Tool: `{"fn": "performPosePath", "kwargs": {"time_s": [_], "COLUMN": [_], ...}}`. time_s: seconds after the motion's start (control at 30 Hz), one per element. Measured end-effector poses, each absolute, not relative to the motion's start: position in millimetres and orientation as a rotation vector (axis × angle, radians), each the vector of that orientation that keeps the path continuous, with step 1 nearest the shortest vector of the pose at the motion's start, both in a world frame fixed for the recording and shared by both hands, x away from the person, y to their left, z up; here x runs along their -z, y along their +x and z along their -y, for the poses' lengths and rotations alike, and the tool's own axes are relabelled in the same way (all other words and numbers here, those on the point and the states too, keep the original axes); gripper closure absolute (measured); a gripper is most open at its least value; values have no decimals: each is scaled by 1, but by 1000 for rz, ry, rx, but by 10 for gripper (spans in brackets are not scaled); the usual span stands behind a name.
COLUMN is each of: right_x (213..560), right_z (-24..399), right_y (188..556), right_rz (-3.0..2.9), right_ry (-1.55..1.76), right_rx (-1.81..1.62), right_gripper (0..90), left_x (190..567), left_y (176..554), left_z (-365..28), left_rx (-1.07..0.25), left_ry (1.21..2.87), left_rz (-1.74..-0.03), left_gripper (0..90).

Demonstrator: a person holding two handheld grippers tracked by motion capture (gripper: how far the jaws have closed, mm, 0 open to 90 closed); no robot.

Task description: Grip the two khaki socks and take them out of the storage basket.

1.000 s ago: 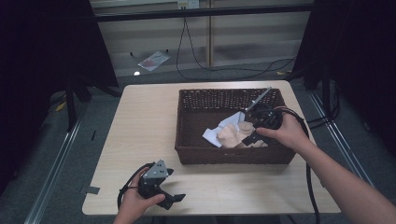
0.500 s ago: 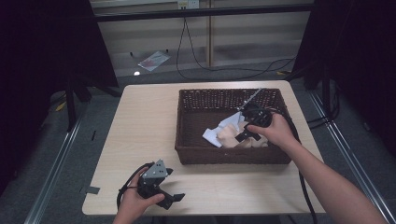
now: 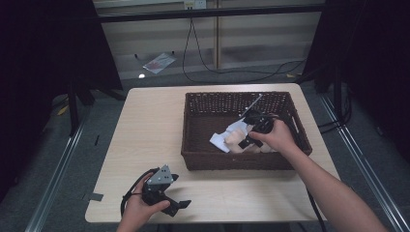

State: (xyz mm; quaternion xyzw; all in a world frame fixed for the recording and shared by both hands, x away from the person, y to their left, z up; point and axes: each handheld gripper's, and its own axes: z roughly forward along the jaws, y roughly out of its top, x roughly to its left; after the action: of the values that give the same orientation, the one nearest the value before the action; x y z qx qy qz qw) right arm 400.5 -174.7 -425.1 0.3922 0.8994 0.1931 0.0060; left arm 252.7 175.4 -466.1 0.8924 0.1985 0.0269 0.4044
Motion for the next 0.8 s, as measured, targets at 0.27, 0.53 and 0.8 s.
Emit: {"fn": "performPosePath", "kwargs": {"time_s": [0.27, 0.53, 0.8], "right_x": [433, 441, 429], "right_z": [169, 161, 170], "right_y": [406, 406, 403], "right_rz": [-2828, -2873, -2872], "right_ry": [1220, 1128, 1156], "right_rx": [-597, -522, -588], "right_gripper": [322, 701, 852], "left_x": [465, 466, 466], "left_y": [253, 253, 253], "left_z": [-176, -177, -177], "left_rx": [-70, -71, -71], "left_ry": [2250, 2242, 2243], "left_rz": [-506, -507, -506], "left_gripper": [38, 38, 38]}}
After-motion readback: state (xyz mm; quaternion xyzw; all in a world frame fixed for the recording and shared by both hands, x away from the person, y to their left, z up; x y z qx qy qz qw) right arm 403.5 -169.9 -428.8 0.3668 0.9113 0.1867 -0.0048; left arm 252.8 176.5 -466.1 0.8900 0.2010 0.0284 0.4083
